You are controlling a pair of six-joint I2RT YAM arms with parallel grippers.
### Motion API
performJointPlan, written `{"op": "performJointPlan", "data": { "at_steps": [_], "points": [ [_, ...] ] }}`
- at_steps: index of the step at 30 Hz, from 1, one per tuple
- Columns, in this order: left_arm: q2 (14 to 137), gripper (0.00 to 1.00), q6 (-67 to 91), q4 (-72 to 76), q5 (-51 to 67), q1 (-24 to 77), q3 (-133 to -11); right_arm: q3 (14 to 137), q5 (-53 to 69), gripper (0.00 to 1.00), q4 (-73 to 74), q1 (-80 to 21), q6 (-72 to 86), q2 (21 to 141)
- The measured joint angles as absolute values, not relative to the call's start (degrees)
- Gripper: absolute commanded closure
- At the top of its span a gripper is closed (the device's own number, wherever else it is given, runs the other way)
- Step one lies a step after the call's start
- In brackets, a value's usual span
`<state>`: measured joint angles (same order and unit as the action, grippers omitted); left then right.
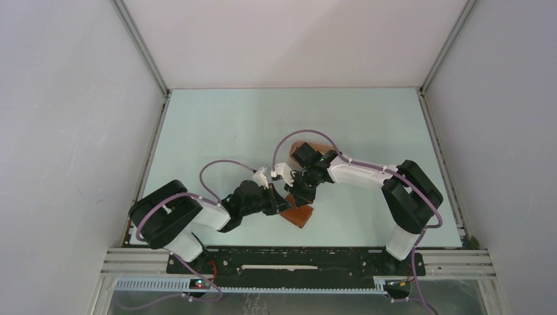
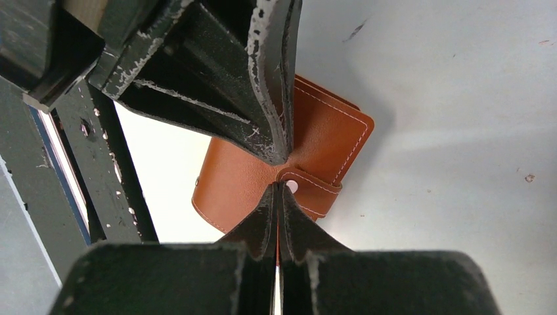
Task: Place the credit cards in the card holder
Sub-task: Close the card holder at the center of the board.
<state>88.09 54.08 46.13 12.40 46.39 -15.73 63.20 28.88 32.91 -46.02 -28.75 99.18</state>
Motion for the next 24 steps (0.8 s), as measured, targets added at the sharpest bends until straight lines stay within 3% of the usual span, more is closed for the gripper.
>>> {"op": "performJointPlan", "data": {
  "at_steps": [24],
  "points": [
    [87.33,1.0,55.0,46.22,12.21,46.39,-14.87,66.5,30.52,0.98,36.58,-47.57,-27.44,103.53]
  ]
}}
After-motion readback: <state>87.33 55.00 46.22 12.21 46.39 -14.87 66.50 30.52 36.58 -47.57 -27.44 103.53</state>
